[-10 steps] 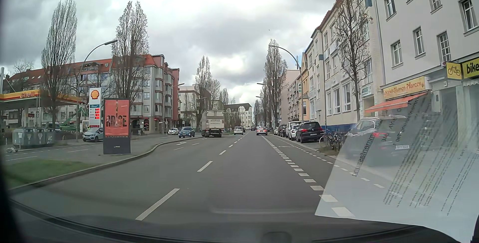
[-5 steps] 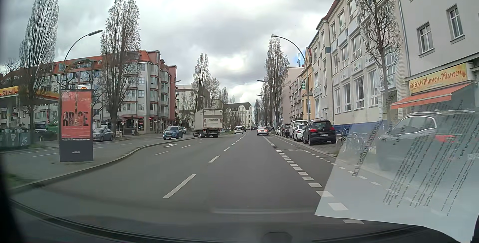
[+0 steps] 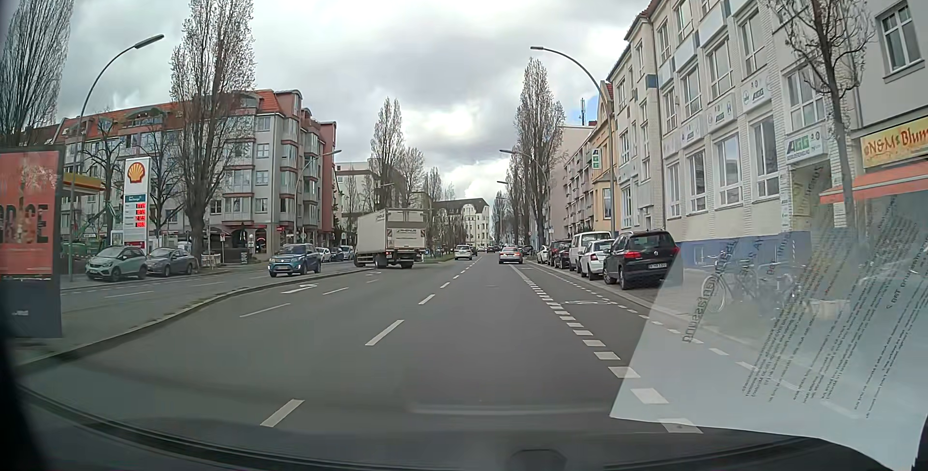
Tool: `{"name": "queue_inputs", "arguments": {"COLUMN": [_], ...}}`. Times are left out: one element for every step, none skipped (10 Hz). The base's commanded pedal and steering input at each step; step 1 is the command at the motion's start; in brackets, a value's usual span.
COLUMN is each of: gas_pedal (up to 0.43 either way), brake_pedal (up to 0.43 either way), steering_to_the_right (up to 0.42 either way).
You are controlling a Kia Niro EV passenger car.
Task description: Follow the waypoints while adhering to traffic rules and regulations
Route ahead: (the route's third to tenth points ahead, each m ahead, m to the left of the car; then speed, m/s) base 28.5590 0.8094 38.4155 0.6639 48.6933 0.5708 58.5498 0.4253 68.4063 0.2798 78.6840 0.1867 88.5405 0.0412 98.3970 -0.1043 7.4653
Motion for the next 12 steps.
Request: {"name": "queue_inputs", "arguments": {"gas_pedal": [0.000, 0.000, 0.000, 0.000, 0.000, 0.000, 0.000, 0.000, 0.000, 0.000, 0.000, 0.000], "brake_pedal": [0.037, 0.037, 0.037, 0.037, 0.037, 0.037, 0.037, 0.049, 0.049, 0.049, 0.049, 0.055], "steering_to_the_right": [0.000, -0.001, 0.000, 0.000, 0.001, 0.001, 0.000, 0.000, 0.000, 0.000, 0.000, 0.000]}}
